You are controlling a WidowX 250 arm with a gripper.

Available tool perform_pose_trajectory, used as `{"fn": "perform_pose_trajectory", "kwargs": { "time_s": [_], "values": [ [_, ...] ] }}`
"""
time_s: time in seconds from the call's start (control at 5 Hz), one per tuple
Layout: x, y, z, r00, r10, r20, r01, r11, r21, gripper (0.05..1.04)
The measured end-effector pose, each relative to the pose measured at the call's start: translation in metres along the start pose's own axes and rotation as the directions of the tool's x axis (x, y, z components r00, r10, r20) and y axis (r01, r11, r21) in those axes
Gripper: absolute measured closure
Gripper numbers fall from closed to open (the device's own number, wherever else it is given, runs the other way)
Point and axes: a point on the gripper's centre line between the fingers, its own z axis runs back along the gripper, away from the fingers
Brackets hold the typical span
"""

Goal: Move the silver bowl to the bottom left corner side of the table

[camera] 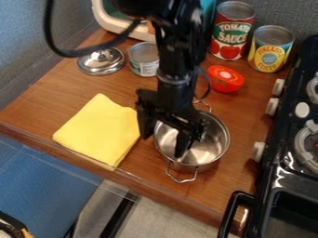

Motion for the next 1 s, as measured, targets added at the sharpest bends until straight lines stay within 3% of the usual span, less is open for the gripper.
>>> {"fn": "perform_pose_trajectory", "kwargs": {
  "time_s": [0.2, 0.6, 0.8, 1.0],
  "values": [
    [0.003, 0.003, -0.012, 1.000, 0.019, -0.009, -0.019, 0.999, 0.030, 0.129],
    [0.000, 0.001, -0.010, 1.000, 0.016, -0.012, -0.016, 1.000, 0.013, 0.561],
    [-0.002, 0.008, 0.013, 1.000, 0.010, 0.004, -0.010, 1.000, -0.018, 0.816],
    [0.005, 0.041, 0.043, 0.996, 0.075, 0.051, -0.071, 0.996, -0.061, 0.983]
  ]
}}
